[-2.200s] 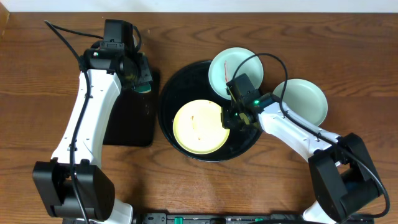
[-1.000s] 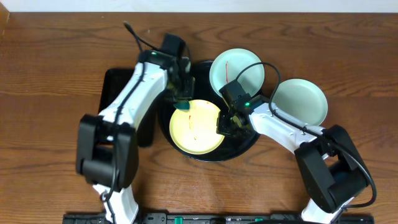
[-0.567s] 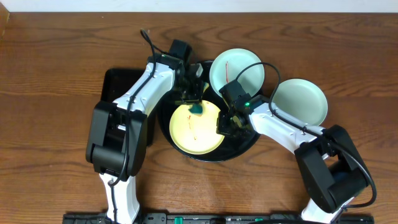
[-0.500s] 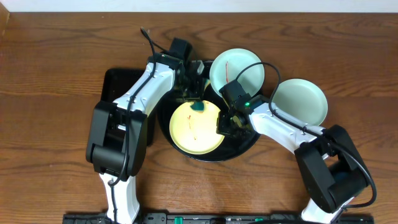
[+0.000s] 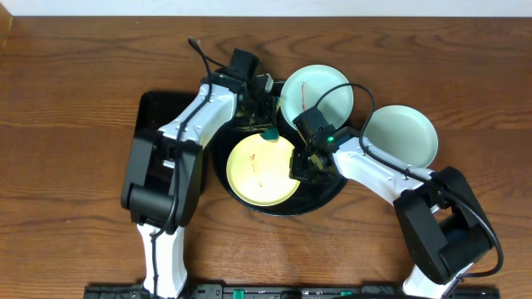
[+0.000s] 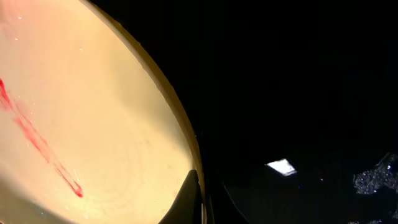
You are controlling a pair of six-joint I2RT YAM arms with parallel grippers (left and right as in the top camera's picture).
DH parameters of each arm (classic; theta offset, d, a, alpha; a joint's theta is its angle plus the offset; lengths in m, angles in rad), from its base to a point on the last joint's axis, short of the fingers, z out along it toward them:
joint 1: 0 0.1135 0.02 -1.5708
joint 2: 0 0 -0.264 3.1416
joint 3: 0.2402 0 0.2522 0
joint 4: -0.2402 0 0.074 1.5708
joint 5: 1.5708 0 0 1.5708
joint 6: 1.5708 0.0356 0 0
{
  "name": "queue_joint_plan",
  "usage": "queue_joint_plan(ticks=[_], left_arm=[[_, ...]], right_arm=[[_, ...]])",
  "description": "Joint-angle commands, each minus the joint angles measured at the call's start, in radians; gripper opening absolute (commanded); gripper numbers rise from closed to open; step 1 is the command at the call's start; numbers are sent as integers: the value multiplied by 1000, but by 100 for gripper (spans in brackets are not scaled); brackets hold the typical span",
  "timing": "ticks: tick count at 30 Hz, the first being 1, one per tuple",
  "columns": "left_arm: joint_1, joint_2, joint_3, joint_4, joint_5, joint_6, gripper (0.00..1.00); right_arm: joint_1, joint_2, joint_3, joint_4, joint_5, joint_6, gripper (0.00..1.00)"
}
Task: Clean dirty plates on tray and stack at the side
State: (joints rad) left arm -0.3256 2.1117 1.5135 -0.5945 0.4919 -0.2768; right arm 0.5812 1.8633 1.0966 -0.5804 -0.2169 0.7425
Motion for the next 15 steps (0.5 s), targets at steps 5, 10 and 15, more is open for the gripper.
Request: queue_joint_plan(ticks=[5,10,15], left_arm=[[-8,15,-5,44,103,-85,8],[-14,15,-5,92,125,-89,8],[-14,15,-5,82,125,-88,7]], right_arm=[[0,20,4,-5,-4,-7,1],[0,20,4,-3,-4,-11,1],[0,20,4,-3,-4,-15,1]])
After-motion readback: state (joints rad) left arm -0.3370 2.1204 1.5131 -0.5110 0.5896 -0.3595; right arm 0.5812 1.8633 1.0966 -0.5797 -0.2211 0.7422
